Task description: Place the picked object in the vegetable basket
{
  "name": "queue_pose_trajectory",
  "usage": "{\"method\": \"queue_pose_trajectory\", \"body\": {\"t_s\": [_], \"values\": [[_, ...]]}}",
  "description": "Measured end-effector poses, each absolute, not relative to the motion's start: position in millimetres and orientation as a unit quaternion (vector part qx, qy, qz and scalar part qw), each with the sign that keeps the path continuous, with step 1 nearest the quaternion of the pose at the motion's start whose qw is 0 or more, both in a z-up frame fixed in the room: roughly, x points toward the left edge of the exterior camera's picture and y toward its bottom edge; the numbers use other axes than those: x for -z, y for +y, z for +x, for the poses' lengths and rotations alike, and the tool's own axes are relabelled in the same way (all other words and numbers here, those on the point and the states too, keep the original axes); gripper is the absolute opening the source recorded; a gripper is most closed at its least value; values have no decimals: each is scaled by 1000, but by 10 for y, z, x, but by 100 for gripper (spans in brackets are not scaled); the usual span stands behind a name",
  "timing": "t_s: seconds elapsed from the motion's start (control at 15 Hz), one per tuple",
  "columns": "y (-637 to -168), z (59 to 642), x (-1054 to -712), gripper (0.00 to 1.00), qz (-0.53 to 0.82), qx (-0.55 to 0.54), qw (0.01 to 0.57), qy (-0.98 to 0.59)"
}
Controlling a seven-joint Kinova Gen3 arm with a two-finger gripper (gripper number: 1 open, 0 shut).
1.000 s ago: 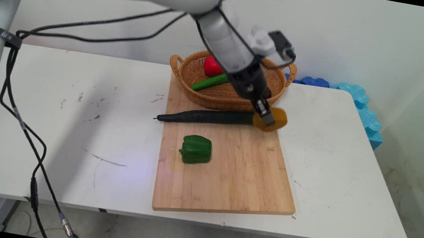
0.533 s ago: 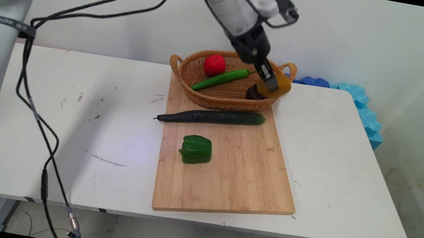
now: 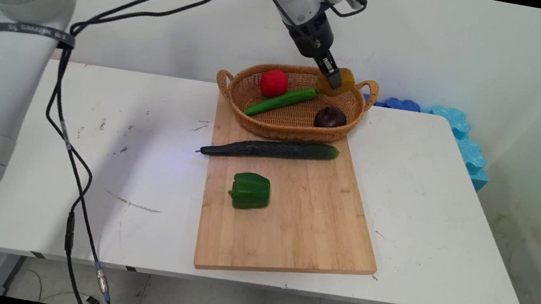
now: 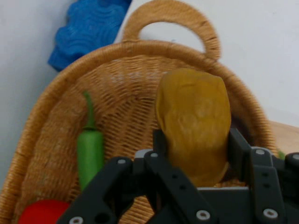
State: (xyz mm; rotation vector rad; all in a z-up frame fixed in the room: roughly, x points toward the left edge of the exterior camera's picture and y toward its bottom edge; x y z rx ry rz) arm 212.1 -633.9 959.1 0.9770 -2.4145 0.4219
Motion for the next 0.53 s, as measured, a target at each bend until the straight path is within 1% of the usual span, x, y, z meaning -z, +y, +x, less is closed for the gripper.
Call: {"method": "queue_pose_trajectory", "body": {"t_s": [0.53], "values": [[-6705,2208,-9059,0,379,-159,231,-882]]}}
